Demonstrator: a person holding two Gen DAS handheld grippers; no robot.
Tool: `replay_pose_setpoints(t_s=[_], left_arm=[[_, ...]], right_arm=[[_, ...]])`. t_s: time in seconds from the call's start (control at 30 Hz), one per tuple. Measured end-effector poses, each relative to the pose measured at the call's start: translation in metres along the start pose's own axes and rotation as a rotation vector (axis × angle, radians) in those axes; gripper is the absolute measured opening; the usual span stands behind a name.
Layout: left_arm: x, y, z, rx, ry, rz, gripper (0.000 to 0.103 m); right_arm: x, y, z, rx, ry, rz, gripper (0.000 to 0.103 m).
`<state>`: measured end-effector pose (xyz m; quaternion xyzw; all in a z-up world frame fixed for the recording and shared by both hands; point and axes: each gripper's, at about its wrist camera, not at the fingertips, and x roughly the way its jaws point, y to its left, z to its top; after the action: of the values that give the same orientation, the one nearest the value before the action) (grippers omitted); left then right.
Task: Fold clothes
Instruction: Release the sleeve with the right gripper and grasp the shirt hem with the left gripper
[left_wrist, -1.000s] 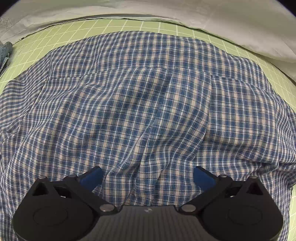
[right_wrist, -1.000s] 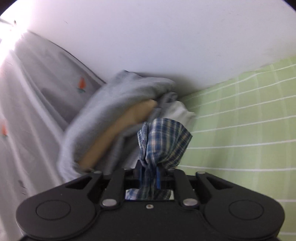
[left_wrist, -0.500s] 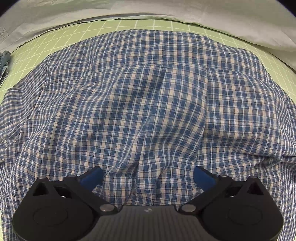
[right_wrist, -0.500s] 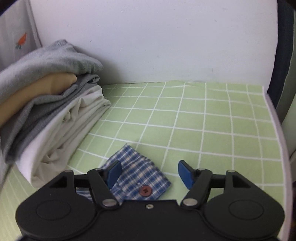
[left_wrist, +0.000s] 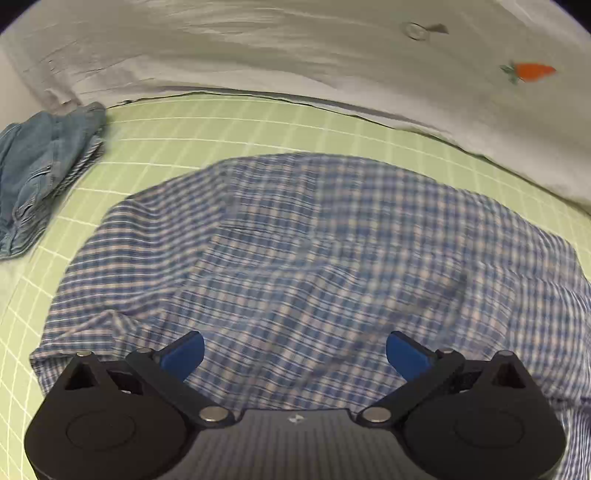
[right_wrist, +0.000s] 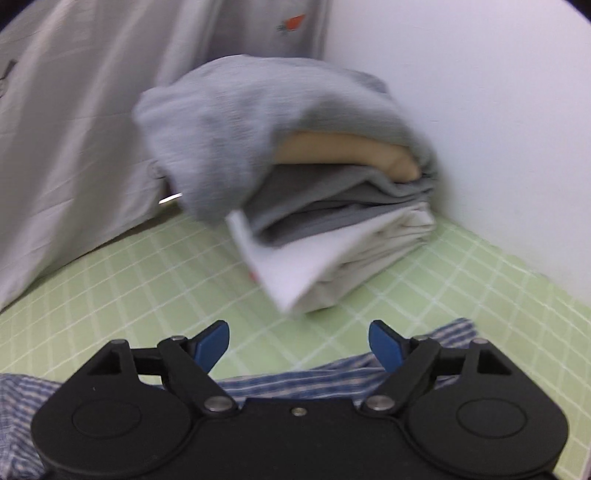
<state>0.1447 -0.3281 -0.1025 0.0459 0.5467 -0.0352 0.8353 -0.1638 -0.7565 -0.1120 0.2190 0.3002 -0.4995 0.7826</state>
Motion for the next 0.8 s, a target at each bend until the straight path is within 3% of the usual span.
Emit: replay_pose_setpoints(t_s=[0.17, 0.27, 0.37, 0.5, 0.67, 0.8], left_arm=[[0.019, 0.052, 0.029, -0.084, -0.019, 0.035, 0.103], [0.044, 0.068, 0.052, -0.101, -0.039, 0.040, 0.103], [0.072, 0.078, 0.074, -0.098, -0.052, 0.030, 0.103], [0.096, 0.072, 0.098, -0.039, -0.100, -0.074, 0.103], [0.112, 0.053, 0.115, 0.090, -0.109, -0.176, 0.103], [0.118, 0.039, 0.116, 0.167, -0.116, -0.170, 0.102]], right_arm=[[0.011, 0.101, -0.006, -0.114, 0.114, 0.232, 0.084], [0.022, 0.153, -0.011, -0.164, 0.166, 0.309, 0.084], [0.030, 0.198, -0.020, -0.191, 0.208, 0.322, 0.084], [0.033, 0.234, -0.030, -0.223, 0.246, 0.353, 0.085], [0.031, 0.249, -0.038, -0.247, 0.276, 0.362, 0.088], [0.032, 0.248, -0.042, -0.251, 0.315, 0.341, 0.087]])
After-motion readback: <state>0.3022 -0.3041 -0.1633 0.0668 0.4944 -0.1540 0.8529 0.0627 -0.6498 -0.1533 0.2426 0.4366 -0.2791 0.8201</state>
